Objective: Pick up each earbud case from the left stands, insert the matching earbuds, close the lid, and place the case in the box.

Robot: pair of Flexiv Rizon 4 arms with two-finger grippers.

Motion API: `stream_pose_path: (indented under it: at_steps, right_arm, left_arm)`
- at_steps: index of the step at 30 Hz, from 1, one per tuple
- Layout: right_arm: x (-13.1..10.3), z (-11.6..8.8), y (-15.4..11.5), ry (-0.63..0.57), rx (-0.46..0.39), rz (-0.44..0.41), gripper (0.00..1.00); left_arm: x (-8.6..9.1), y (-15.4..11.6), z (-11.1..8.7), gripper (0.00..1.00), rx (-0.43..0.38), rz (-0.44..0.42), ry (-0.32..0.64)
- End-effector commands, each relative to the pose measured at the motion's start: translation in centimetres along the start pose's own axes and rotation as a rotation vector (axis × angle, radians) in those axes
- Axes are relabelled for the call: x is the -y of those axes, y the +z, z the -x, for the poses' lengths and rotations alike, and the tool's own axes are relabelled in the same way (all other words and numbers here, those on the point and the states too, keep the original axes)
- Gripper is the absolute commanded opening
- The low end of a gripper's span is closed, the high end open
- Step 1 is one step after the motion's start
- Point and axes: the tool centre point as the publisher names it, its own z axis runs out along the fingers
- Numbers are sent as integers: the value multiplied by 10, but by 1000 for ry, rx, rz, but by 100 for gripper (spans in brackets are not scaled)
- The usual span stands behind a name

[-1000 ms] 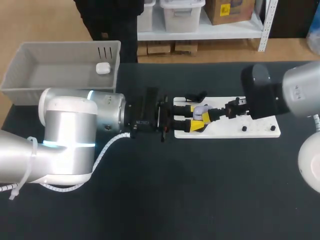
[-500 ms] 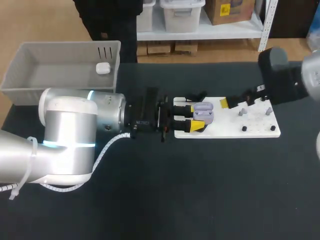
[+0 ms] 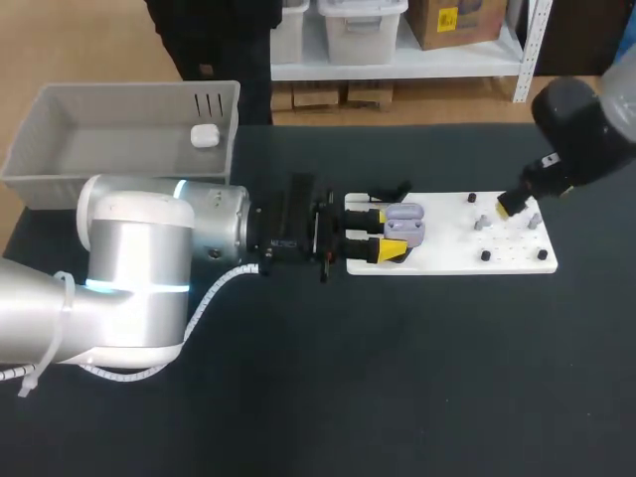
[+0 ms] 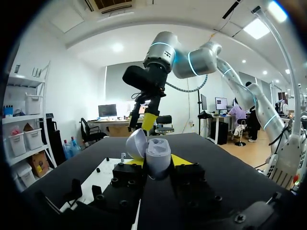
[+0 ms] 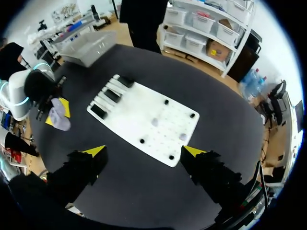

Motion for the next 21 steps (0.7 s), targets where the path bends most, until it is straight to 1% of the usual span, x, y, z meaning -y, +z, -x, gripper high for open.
stream_pose_path:
  at_steps: [1, 4, 11, 13, 15, 17, 18, 21]
  right_arm:
    - [6, 3, 4, 6, -176, -323, 100]
    - [17, 1, 9, 43, -244, -369, 100]
    - [25, 2, 19, 92, -301, -411, 100]
    - [30, 1, 23, 117, -318, -440, 100]
    - [37, -2, 30, 163, -336, -428, 100]
    - [41, -5, 34, 180, -344, -438, 100]
    - [43, -7, 37, 200, -346, -422, 95]
    - [45, -9, 43, 226, -347, -409, 91]
  left_arm:
    - [1, 0, -1, 0, 2, 5, 2]
    - [1, 0, -1, 0, 2, 5, 2]
    - [1, 0, -1, 0, 2, 5, 2]
    - [1, 0, -1, 0, 2, 5, 2]
    - [1, 0, -1, 0, 2, 5, 2]
    - [1, 0, -1, 0, 2, 5, 2]
    - [1, 0, -1, 0, 2, 5, 2]
    - [1, 0, -1, 0, 2, 5, 2]
